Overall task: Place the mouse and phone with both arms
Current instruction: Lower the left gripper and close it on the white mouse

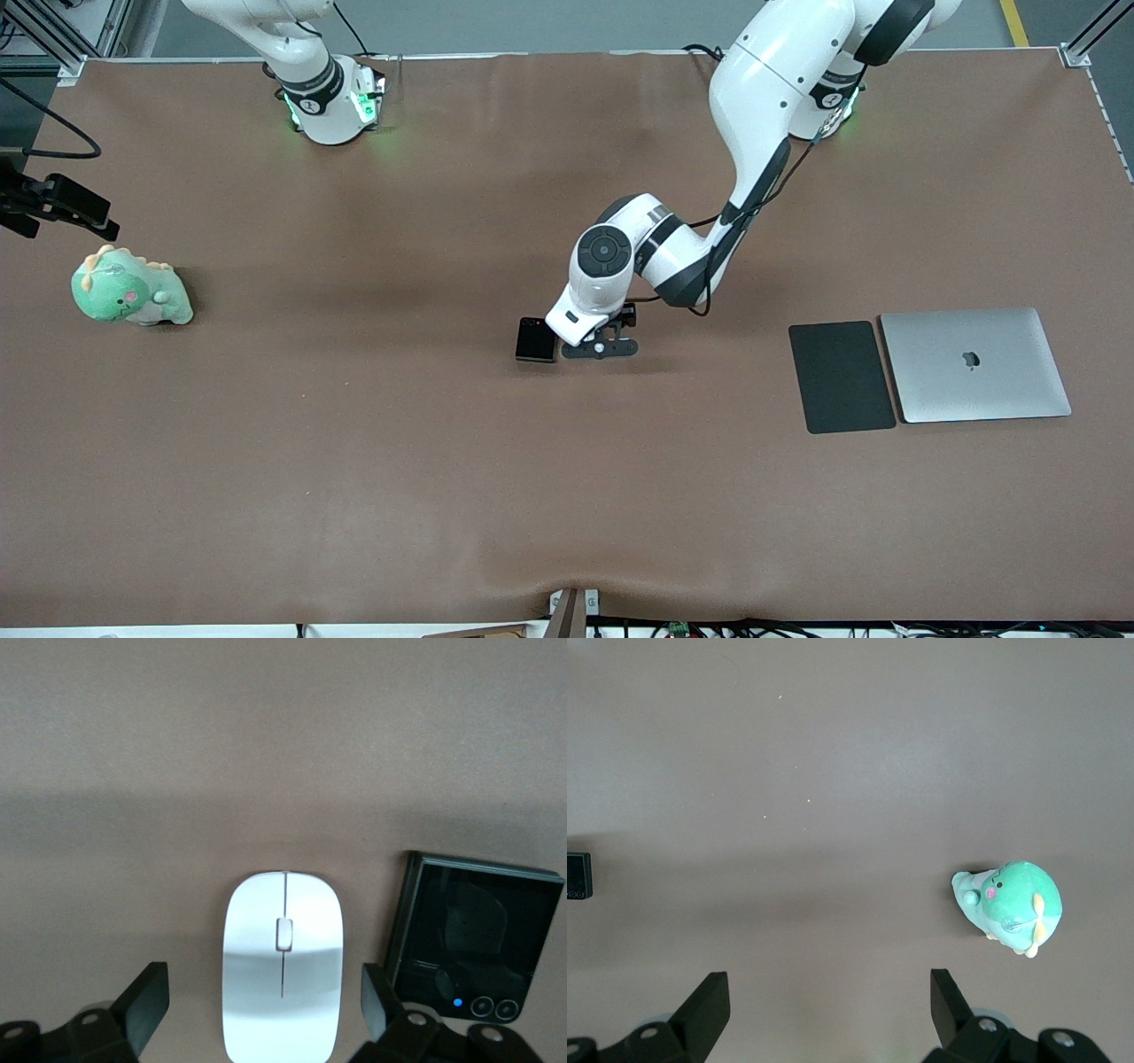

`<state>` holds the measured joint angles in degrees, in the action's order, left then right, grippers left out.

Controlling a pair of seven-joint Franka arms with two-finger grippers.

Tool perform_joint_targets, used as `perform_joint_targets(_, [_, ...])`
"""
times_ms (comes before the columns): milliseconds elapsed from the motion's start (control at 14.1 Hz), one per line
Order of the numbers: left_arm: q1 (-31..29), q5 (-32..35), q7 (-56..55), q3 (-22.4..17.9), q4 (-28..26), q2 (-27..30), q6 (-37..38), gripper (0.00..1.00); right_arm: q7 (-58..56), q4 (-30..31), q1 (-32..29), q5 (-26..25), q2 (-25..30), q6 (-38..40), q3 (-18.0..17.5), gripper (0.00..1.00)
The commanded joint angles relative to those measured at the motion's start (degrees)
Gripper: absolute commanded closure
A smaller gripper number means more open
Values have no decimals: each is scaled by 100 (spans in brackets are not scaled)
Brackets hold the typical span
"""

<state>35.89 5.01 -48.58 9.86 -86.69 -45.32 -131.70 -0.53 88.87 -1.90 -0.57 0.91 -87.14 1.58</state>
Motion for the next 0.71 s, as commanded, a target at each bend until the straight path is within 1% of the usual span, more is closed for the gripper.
perform_joint_targets(0, [111, 140, -292, -72, 179, -188, -145, 7, 0, -177, -12, -66, -82, 83, -35, 0])
perform_joint_targets(212, [173, 149, -319, -81, 179, -258, -198, 11, -8, -230, -47, -40, -82, 109, -44, 0])
perform_joint_targets(283, [173, 149, -319, -72, 179, -276, -215, 15, 0, -230, -30, -40, -82, 127, -44, 0])
perform_joint_targets(425, [173, 149, -319, -81, 179, -320, -216, 19, 9, -238, -21, -48, -82, 320, -44, 0])
perform_joint_targets(637, [173, 149, -319, -72, 179, -328, -216, 31, 18, -256, -21, -48, -65, 584, -52, 0])
